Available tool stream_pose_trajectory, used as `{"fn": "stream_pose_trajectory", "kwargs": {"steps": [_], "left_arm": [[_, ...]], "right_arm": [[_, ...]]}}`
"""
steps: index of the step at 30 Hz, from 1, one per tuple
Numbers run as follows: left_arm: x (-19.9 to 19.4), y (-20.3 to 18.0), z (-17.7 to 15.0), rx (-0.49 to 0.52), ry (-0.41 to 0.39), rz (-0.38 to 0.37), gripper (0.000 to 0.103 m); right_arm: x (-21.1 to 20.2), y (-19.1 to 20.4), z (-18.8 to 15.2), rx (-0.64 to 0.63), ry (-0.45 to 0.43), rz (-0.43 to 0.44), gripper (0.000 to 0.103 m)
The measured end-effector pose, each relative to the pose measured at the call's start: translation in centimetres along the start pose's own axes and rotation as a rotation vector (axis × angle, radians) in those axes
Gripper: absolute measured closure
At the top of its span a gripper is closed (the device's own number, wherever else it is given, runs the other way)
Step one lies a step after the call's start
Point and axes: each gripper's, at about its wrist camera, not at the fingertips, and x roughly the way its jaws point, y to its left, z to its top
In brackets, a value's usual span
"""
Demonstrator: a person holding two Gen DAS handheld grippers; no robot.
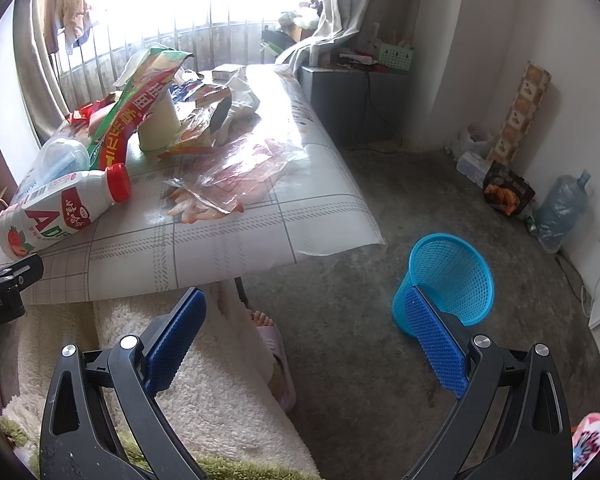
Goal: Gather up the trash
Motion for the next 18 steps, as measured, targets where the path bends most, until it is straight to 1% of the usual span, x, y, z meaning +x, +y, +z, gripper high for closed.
{"fn": "stream_pose_trajectory", "kwargs": {"steps": [18], "left_arm": [[0.01,-0.02,0.03,0.0,0.001,0.0,0.006]], "right_arm": [[0.01,0.05,0.02,0.001,0.0,0.002,0.008]]}}
